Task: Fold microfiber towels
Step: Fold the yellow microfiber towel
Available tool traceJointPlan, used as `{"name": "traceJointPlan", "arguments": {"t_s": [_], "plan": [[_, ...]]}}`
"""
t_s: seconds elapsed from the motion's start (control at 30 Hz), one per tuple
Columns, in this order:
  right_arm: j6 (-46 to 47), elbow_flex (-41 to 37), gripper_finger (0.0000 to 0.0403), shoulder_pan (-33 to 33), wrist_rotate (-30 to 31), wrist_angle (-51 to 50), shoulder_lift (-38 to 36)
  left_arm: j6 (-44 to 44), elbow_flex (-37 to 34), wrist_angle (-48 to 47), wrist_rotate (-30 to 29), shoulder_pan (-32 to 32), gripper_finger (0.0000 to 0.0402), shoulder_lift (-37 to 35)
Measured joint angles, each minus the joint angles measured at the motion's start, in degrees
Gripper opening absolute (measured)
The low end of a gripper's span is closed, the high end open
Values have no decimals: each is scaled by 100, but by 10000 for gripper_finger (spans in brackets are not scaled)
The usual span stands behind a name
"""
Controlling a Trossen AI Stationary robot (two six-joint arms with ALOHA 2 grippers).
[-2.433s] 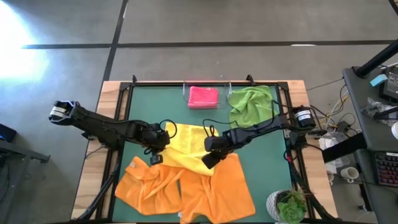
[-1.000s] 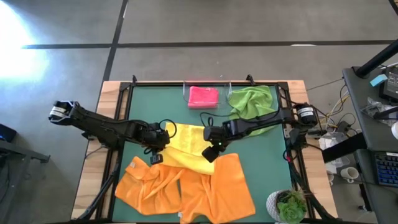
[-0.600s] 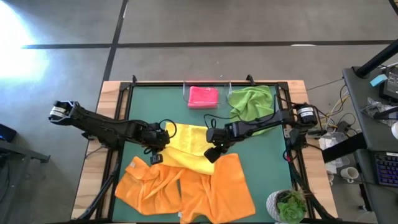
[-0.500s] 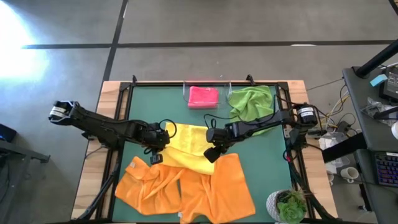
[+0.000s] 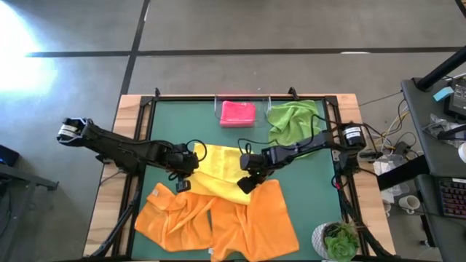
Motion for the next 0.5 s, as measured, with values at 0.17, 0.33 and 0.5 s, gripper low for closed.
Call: {"name": "traceJointPlan", "arguments": {"t_s": [0.17, 0.33, 0.5], "plan": [[-131, 59, 139, 19, -213, 45, 32, 0, -2, -4, 0, 0, 0, 0], [-140, 59, 109, 17, -214, 180, 36, 0, -2, -2, 0, -1, 0, 0], [-142, 55, 63, 17, -214, 175, 36, 0, -2, -2, 0, 0, 0, 0]]}}
